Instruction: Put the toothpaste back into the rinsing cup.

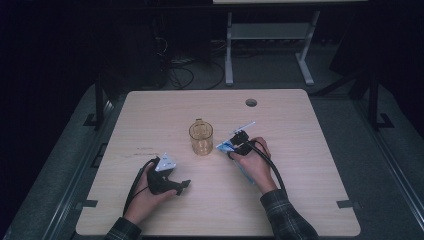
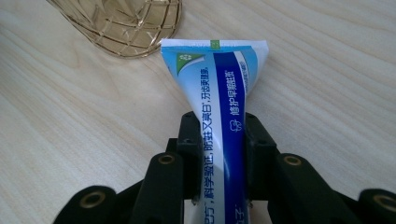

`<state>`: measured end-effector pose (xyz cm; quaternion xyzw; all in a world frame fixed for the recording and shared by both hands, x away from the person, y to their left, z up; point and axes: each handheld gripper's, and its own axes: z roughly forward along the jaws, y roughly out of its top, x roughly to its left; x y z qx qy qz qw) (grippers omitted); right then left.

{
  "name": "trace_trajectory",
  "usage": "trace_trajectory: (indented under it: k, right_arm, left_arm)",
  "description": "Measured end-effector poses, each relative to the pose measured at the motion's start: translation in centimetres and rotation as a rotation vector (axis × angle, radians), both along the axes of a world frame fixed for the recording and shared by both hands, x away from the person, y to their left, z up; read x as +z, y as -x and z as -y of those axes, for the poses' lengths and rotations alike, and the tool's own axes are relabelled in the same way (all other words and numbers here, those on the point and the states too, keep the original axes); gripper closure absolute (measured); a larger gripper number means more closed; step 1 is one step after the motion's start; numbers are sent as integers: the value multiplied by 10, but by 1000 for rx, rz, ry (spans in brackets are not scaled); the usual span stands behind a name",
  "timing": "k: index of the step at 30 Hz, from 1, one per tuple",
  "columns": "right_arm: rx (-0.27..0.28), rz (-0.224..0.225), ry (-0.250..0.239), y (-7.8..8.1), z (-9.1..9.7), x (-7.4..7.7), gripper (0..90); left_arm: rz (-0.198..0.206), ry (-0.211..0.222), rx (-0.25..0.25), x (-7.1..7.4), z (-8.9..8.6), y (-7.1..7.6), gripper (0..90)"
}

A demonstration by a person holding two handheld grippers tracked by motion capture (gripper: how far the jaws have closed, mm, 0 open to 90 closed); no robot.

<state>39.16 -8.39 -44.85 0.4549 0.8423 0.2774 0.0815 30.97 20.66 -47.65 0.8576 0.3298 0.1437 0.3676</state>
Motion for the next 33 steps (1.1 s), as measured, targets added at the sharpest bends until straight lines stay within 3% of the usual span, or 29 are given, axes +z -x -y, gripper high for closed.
trace_trajectory:
  k: [12,33]
  right_arm:
    - [-2,20,-133,6,19,12,727]
    - [-33,135,-297,21,51,46,737]
  left_arm:
    - [0,0,-1,0,0,0,135]
    - [2,2,-1,0,0,0,135]
